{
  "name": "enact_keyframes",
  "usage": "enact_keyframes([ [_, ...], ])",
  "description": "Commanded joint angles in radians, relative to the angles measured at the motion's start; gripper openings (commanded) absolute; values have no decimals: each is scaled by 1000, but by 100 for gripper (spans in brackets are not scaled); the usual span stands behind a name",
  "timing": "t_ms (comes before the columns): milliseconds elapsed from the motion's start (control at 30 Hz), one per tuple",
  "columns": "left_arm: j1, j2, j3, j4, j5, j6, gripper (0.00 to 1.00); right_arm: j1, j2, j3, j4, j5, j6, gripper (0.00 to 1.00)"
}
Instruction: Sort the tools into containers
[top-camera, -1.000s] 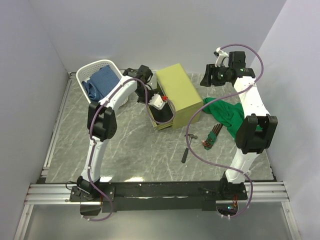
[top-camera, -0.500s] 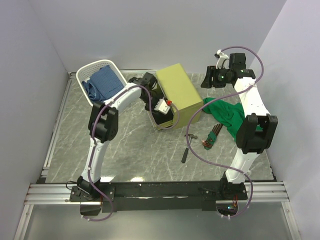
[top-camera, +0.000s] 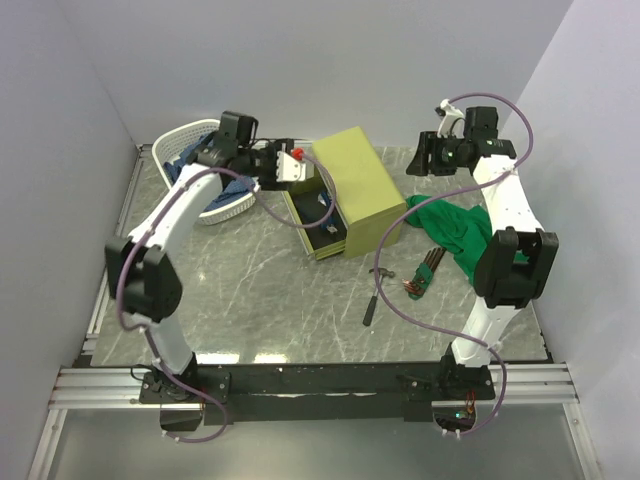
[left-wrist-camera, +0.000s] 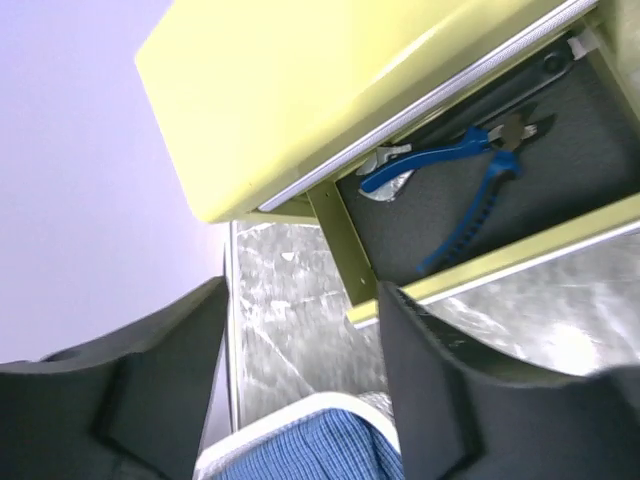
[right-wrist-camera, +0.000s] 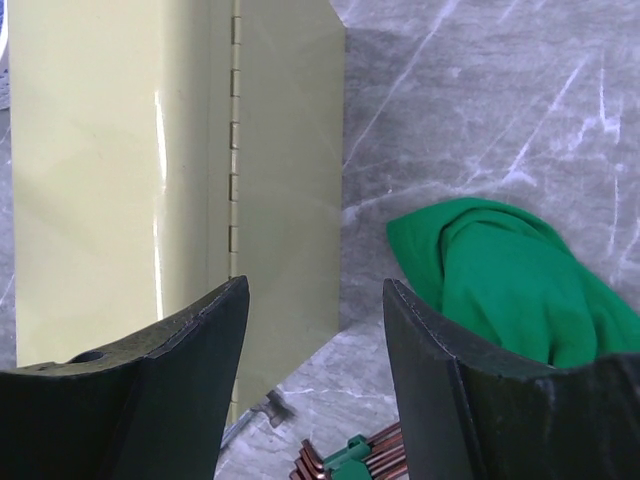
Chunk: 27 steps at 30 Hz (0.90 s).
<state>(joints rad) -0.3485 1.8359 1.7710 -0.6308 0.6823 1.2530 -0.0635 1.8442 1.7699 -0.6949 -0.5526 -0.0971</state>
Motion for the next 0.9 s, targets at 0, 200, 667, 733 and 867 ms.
enact_keyframes([
  [0,-21,-85,-175,68,-75,-52,60,-35,-82,-13,11,-26,4,64],
  [200,-1,-156,-310,224,-125,-515,50,-84,-183,-41,-55,-154,-79,64],
  [667,90,-162,-439,454,-221,-1294,29,227,-717,-719,-29,140,132,62],
  [733,117,-219,-479,462,-233,-1360,32,305,-732,-748,-14,189,177,62],
  [867,160,-386,-608,471,-364,-1328,47,450,-695,-779,-15,252,235,63],
])
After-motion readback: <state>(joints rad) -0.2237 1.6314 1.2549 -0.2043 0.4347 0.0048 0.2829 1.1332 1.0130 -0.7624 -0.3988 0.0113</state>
